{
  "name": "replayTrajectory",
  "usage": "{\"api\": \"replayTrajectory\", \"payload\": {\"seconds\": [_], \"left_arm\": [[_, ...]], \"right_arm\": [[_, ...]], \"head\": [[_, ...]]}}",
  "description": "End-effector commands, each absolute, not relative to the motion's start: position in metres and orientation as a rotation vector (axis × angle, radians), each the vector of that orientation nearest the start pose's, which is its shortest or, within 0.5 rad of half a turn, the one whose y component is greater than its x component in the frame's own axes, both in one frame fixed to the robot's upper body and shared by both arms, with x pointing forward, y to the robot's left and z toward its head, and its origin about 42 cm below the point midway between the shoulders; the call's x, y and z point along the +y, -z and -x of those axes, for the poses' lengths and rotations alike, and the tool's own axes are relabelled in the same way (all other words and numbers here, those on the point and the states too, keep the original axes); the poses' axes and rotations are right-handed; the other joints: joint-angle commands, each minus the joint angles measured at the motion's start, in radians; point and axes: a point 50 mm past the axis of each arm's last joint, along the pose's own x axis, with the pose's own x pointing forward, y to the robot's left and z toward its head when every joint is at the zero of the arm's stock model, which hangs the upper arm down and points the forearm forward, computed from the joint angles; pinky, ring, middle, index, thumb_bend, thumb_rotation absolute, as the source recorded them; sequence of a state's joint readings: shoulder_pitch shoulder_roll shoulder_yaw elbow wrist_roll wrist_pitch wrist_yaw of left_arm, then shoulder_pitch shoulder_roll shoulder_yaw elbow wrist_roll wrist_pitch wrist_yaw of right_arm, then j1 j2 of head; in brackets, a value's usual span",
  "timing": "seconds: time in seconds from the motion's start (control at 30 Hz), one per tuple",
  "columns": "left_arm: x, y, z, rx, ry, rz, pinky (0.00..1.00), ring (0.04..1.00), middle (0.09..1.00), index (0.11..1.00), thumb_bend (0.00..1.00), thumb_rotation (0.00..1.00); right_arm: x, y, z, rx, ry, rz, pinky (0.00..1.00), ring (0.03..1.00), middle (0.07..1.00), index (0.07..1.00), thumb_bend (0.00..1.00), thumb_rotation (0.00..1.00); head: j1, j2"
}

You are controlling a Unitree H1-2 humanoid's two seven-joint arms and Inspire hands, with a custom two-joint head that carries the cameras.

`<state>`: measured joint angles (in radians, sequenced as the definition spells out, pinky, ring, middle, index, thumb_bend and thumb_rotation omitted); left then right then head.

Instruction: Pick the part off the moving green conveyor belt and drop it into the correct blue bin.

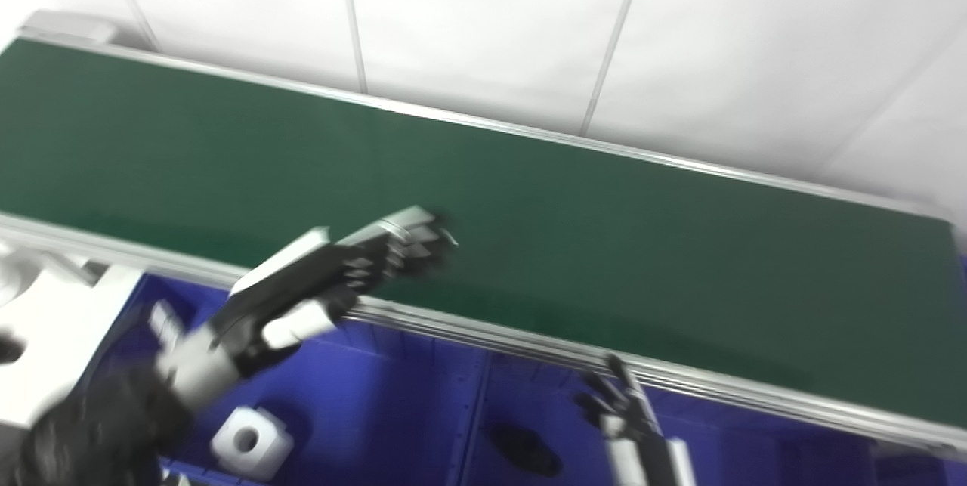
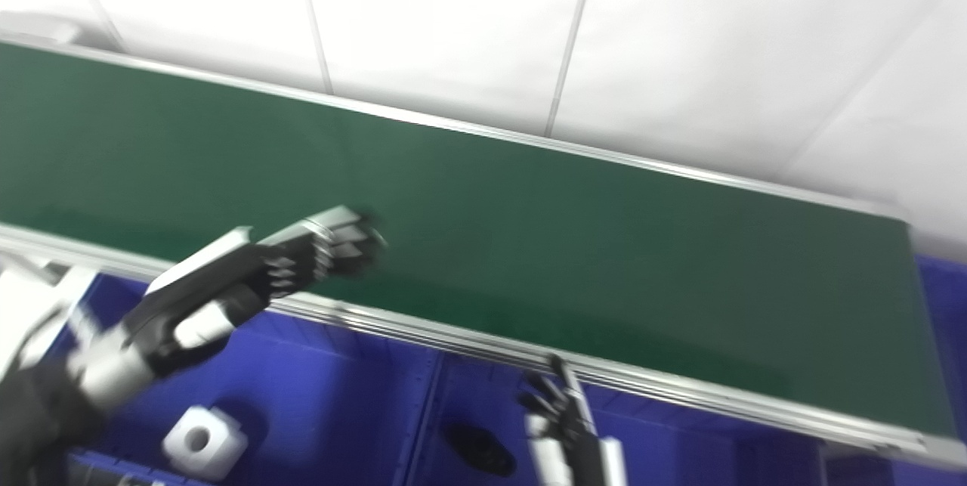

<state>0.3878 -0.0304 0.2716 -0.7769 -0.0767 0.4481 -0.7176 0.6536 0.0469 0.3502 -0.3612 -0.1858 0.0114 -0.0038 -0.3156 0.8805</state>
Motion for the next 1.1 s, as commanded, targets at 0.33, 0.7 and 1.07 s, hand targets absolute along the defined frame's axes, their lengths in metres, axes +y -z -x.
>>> {"api": "replayTrajectory", "payload": {"seconds": [0.33, 0.7, 1.07], "left_arm": [[0.199, -0.146, -0.097, 0.076, 0.21, 0.079, 1.0, 1.0, 1.0, 1.0, 0.62, 1.0], [0.192, -0.151, -0.111, -0.021, 0.14, 0.072, 1.0, 1.0, 1.0, 1.0, 0.75, 0.99], [0.191, -0.146, -0.101, -0.017, 0.111, 0.053, 1.0, 1.0, 1.0, 1.0, 0.66, 0.95]], "right_arm": [[-0.092, -0.127, -0.088, 0.219, -0.069, -0.064, 0.84, 0.879, 0.912, 0.962, 0.73, 0.87], [-0.114, -0.128, -0.093, 0.16, -0.006, 0.019, 0.96, 0.934, 0.959, 0.987, 0.74, 1.0], [-0.125, -0.122, -0.09, 0.131, 0.008, 0.011, 0.94, 0.921, 0.95, 0.978, 0.85, 1.0]], "head": [[-0.112, 0.033], [-0.074, 0.085], [0.005, 0.063]]}}
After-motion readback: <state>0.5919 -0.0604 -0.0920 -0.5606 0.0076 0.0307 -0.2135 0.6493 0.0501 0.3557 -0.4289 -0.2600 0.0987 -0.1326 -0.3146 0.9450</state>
